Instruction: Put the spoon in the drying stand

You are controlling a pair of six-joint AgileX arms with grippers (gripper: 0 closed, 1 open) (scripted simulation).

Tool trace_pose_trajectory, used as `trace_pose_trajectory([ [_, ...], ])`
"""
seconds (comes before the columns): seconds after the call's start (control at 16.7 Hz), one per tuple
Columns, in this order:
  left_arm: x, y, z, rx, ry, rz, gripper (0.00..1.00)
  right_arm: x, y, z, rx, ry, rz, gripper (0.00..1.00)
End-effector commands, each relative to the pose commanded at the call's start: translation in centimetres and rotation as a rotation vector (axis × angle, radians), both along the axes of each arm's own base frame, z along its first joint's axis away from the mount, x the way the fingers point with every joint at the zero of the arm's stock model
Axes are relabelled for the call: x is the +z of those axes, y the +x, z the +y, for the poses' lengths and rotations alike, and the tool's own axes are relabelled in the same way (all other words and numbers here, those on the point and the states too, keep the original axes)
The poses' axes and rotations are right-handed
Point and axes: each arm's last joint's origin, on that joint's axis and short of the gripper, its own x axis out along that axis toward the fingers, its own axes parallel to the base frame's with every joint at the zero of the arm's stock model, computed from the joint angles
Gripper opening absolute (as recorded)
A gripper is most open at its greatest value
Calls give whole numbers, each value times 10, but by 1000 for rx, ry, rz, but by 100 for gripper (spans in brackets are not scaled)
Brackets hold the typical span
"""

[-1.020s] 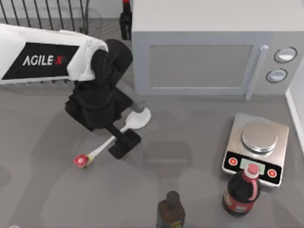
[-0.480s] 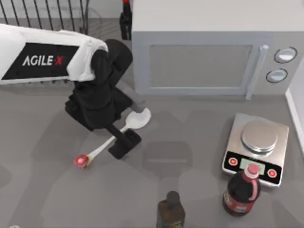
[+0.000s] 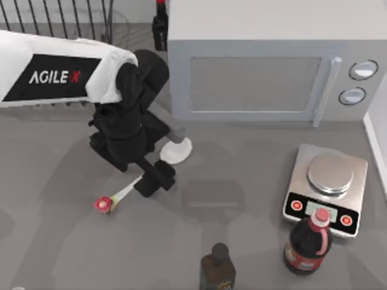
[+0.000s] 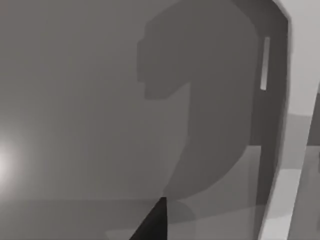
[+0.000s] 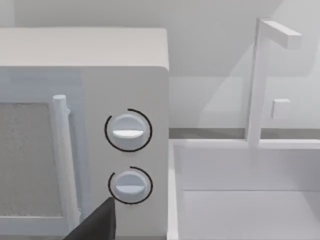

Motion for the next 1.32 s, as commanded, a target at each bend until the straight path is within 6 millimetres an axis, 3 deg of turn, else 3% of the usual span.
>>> trace_pose_trajectory([
  [0.36, 0, 0, 0, 0, 0, 0, 0, 0, 0, 0, 0, 0, 0, 100],
  [0.42, 22, 1, 0, 5, -27, -31, 0, 0, 0, 0, 0, 0, 0, 100],
  [0.66, 38, 7, -4, 2, -28, -31, 0, 0, 0, 0, 0, 0, 0, 100],
  [0.96, 112, 20, -10, 5, -23, -21, 0, 0, 0, 0, 0, 0, 0, 100],
  [1.32, 206, 6, -3, 3, -21, -19, 0, 0, 0, 0, 0, 0, 0, 100],
])
